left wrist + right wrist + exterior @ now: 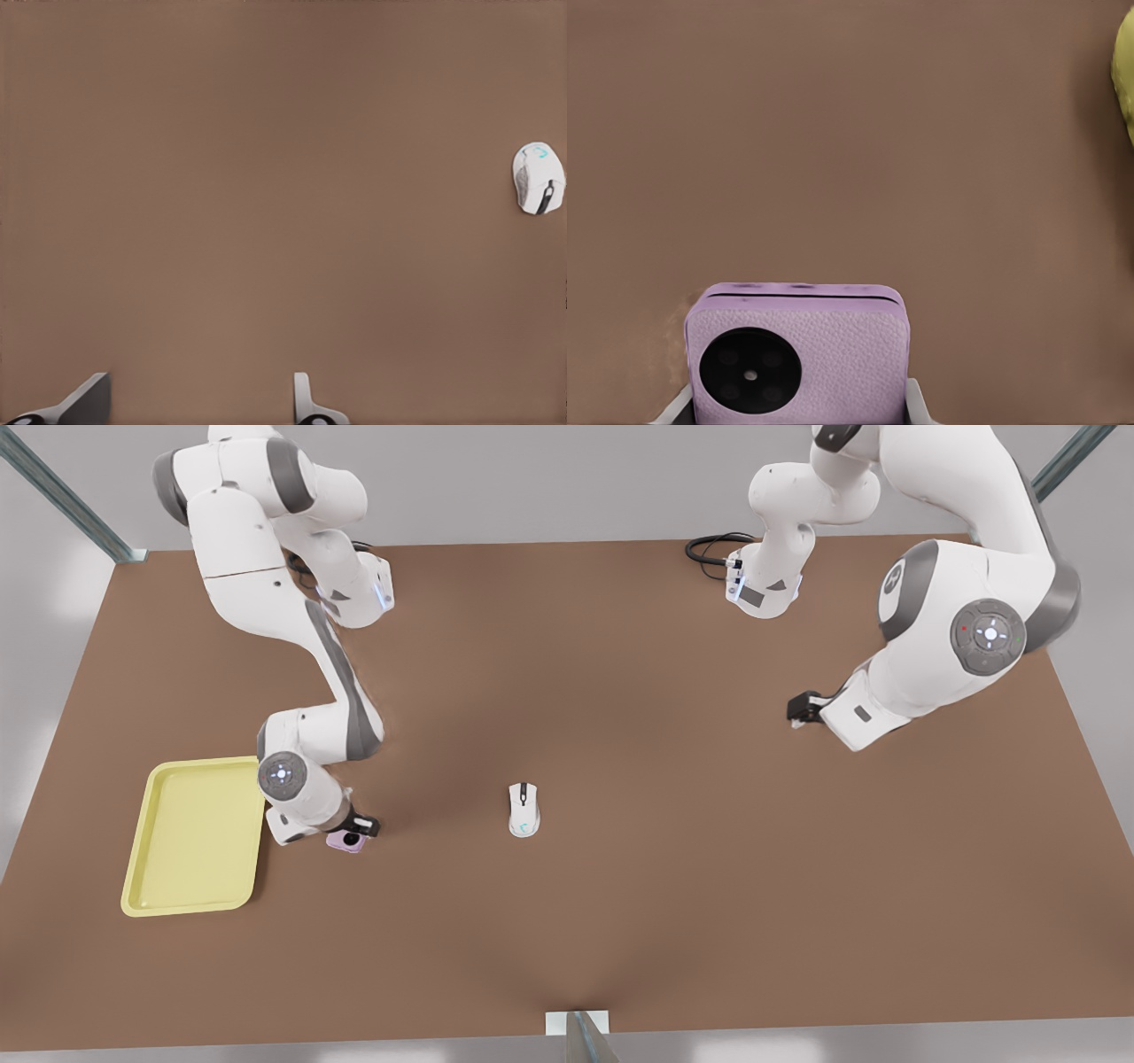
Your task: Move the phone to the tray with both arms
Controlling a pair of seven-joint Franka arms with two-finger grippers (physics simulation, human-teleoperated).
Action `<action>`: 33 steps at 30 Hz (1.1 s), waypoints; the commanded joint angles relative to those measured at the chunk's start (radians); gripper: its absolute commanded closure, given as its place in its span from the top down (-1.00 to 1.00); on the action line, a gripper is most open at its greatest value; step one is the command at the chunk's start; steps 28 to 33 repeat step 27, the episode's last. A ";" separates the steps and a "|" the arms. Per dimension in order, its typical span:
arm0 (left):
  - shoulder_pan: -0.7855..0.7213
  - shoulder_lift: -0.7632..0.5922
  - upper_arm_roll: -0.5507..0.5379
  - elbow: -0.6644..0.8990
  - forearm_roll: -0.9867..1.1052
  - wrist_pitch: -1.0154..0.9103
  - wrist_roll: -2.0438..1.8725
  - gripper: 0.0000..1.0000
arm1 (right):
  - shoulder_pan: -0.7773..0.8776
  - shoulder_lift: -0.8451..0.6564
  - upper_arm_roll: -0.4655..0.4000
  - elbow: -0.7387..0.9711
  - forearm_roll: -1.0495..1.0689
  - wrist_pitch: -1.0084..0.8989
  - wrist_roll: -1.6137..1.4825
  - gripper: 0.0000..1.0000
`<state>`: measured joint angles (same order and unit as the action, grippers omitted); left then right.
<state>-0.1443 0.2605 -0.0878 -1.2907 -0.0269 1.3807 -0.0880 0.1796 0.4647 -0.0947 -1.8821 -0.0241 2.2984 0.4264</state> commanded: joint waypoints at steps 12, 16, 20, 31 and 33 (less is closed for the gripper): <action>0.003 -0.033 0.025 -0.009 0.004 -0.012 0.001 1.00 | -0.161 0.207 -0.349 0.035 0.291 0.279 -1.364 1.00; 0.003 -0.040 0.025 -0.009 0.005 -0.012 0.001 1.00 | -0.155 -0.007 -0.183 0.274 0.107 -0.221 -0.829 1.00; 0.002 -0.050 0.025 -0.013 0.008 -0.012 0.001 1.00 | -0.140 -0.229 0.121 0.434 -0.008 -0.799 -0.333 1.00; 0.003 -0.041 0.025 -0.006 0.008 -0.071 0.002 1.00 | -0.255 -0.146 0.282 0.583 -0.066 -0.858 -0.333 1.00; 0.003 -0.041 0.025 -0.006 0.008 -0.071 0.002 1.00 | -0.255 -0.146 0.282 0.583 -0.066 -0.858 -0.333 1.00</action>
